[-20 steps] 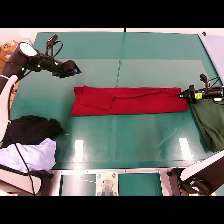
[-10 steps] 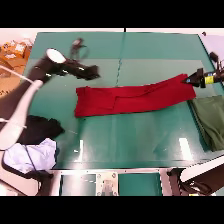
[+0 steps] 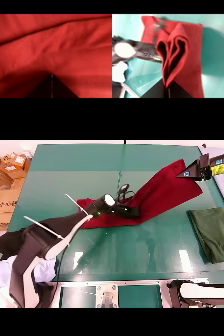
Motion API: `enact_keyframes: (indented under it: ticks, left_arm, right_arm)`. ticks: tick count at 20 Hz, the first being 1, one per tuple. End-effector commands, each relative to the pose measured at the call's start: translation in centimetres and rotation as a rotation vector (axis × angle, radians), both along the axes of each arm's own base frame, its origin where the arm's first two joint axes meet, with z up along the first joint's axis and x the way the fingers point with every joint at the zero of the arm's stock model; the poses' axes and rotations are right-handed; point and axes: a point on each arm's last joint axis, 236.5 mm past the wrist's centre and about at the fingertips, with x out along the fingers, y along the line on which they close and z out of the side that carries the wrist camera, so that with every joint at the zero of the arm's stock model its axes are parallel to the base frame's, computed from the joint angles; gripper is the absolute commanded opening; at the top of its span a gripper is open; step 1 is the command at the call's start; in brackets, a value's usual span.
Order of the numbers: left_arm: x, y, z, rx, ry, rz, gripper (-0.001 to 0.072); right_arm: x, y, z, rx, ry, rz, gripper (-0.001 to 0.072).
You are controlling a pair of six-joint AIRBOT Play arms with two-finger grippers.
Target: Fold the shirts.
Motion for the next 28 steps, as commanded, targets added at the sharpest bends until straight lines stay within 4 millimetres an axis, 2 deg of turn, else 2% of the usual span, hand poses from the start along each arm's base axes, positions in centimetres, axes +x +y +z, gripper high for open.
enact_keyframes:
  ticks: [1,4,6,7,9,12,14,17,20,22,23,24,25,26,27,28]
  left_arm:
    - [-2.0,-1.9,-1.2,-0.033,0.081,-0.021,0.0026]
    - [-1.9,-0.2,1.0,-0.033,0.089,-0.106,0.0024]
    - [-0.9,3.1,3.6,-0.01,0.091,-0.191,0.0024]
    - [0.0,5.5,4.9,0.026,0.092,-0.212,0.0024]
    - [2.5,11.4,7.9,0.134,0.066,-0.219,0.0024]
    - [7.1,22.3,12.2,0.35,-0.022,-0.096,0.0024]
    - [9.1,28.7,15.1,0.426,-0.072,0.038,0.0024]
    - [9.9,35.1,18.8,0.444,-0.114,0.161,0.0026]
    - [10.0,38.7,20.3,0.449,-0.124,0.227,0.0025]
    - [9.9,40.1,20.2,0.454,-0.107,0.243,0.0025]
    - [9.9,40.4,20.2,0.458,-0.109,0.24,0.0025]
    - [9.9,40.6,20.2,0.462,-0.118,0.233,0.0025]
    - [9.9,40.6,20.2,0.462,-0.117,0.233,0.0025]
    - [9.9,40.6,20.2,0.462,-0.118,0.233,0.0025]
    - [9.9,40.6,20.2,0.462,-0.117,0.233,0.0025]
    - [9.9,40.6,20.2,0.462,-0.117,0.233,0.0025]
  right_arm:
    - [-1.1,1.4,1.5,-0.006,-0.015,0.005,0.0021]
    - [-1.1,1.4,1.1,-0.002,0.001,-0.001,0.0021]
    - [-1.1,1.5,1.1,0.001,0.007,-0.005,0.0021]
    - [-0.9,1.7,1.2,0.005,0.008,-0.015,0.0021]
    - [-0.2,2.4,1.4,0.013,-0.009,-0.03,0.0021]
    - [0.6,5.7,1.6,0.042,-0.021,-0.031,0.0021]
    - [1.3,9.6,0.9,0.071,-0.02,-0.014,0.0021]
    - [1.6,17.6,-2.5,0.108,0.005,0.049,0.0022]
    - [1.7,27.3,-7.4,0.146,0.018,0.082,0.0021]
    - [1.4,34.9,-11.2,0.191,0.009,0.081,0.0022]
    - [1.3,38.1,-13.3,0.201,-0.011,0.058,0.004]
    - [1.4,40.9,-15.9,0.201,-0.041,0.024,0.0199]
    - [1.4,42.9,-18.2,0.194,-0.061,0.0,0.0419]
    - [0.9,44.2,-20.5,0.179,-0.06,-0.007,0.0511]
    - [0.5,44.4,-21.9,0.164,-0.04,0.0,0.0511]
    - [0.3,44.1,-22.6,0.152,-0.018,0.01,0.0497]
